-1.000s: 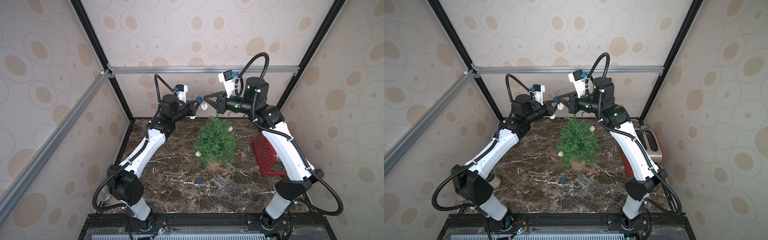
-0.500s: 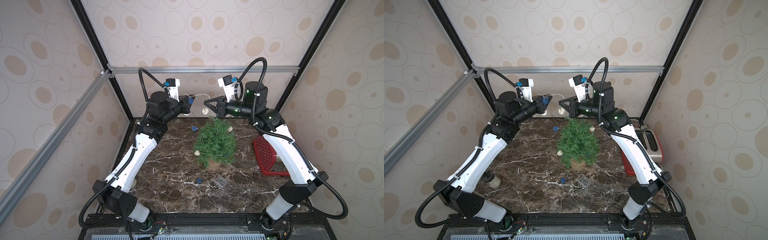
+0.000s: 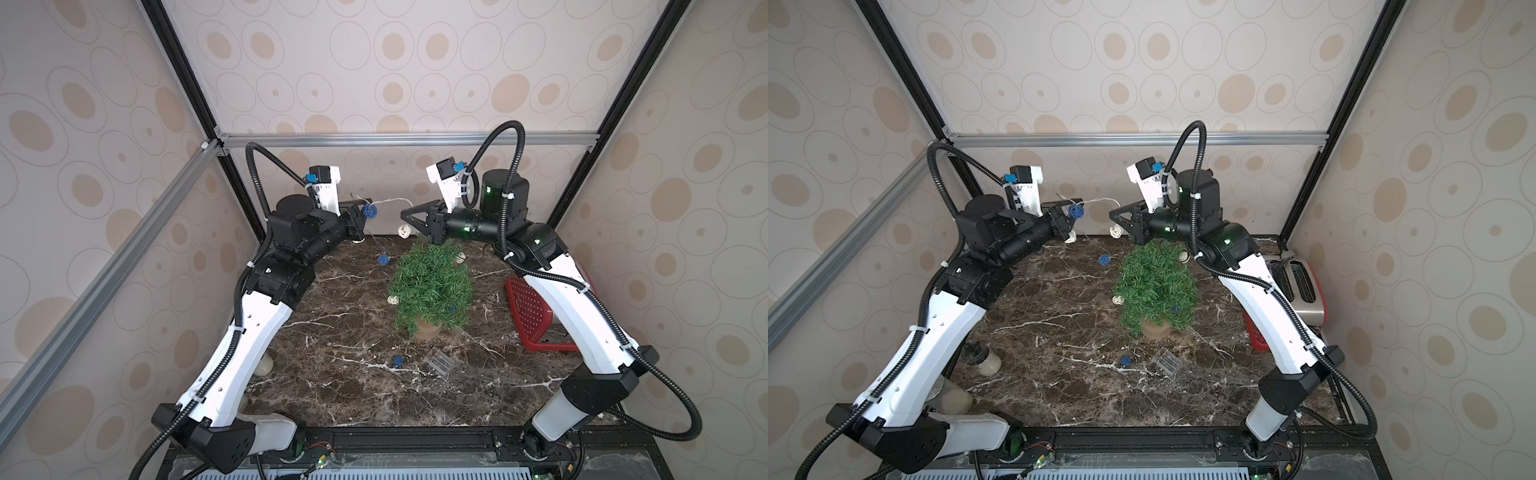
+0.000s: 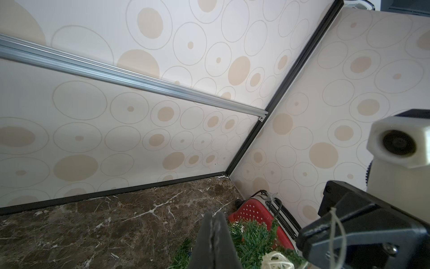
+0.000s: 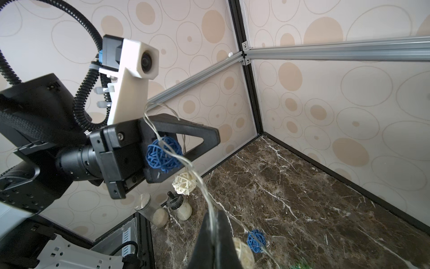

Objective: Remove string lights from the small christmas tree
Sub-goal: Remove the light string from the Christmas tree.

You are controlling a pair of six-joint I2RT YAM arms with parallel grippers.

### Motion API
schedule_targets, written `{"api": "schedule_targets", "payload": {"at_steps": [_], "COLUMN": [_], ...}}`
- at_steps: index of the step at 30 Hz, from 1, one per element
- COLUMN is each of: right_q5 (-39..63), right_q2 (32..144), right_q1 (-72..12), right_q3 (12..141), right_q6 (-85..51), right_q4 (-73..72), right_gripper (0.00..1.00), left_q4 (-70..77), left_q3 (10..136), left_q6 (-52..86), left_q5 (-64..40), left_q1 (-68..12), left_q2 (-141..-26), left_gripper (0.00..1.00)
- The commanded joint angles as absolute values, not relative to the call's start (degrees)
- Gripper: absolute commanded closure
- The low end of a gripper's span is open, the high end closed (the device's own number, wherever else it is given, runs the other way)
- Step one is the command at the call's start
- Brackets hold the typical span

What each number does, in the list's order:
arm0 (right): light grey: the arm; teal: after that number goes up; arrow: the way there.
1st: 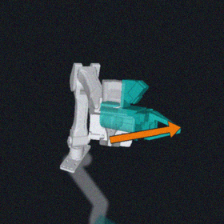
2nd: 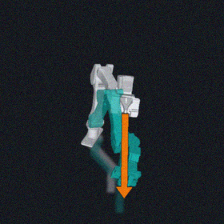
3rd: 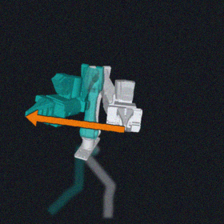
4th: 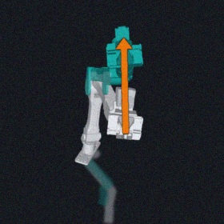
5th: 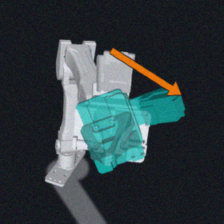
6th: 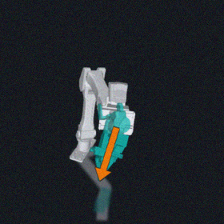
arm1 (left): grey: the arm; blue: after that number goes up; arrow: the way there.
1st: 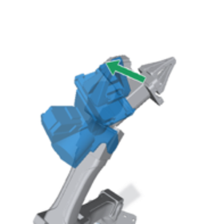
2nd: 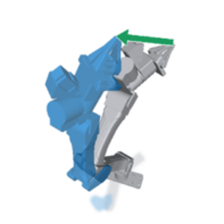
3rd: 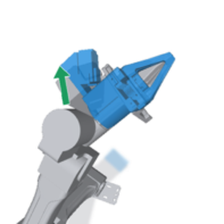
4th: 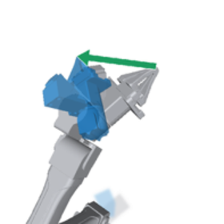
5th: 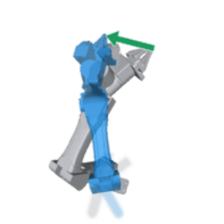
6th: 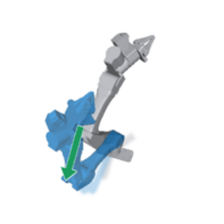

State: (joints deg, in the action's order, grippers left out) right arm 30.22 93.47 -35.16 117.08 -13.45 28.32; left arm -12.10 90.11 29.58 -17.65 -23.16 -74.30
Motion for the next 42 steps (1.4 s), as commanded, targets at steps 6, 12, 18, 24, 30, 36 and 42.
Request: {"api": "schedule_targets", "payload": {"at_steps": [6,12,18,24,30,36,42], "right_q5": [28.36,26.92,25.27,23.88,22.60,21.98,21.58], "right_q2": [90.31,90.70,91.70,93.43,93.78,94.22,94.26], "right_q1": [-37.01,-38.39,-39.98,-40.77,-41.04,-41.02,-41.19], "right_q3": [114.21,113.98,115.19,117.18,117.51,117.35,117.24], "right_q6": [-12.15,-11.50,-10.56,-10.16,-9.99,-9.83,-9.50], "right_q4": [29.04,30.44,32.09,33.57,34.01,34.29,34.94], "right_gripper": [1.00,1.00,1.00,1.00,1.00,1.00,1.00], "left_q4": [-17.37,-15.58,-15.02,-17.08,-17.72,-19.80,-20.64], "left_q3": [85.58,84.63,84.63,86.20,84.68,85.79,84.68], "left_q6": [26.82,24.24,19.17,18.30,18.58,17.69,18.76], "left_q5": [-10.41,-3.40,12.19,20.54,23.32,26.54,23.49], "left_q1": [-23.16,-23.17,-23.06,-22.29,-20.76,-20.72,-20.73], "left_q2": [-69.31,-71.59,-74.18,-76.88,-74.57,-73.04,-71.80], "left_gripper": [1.00,1.00,1.00,1.00,1.00,1.00,1.00]}}
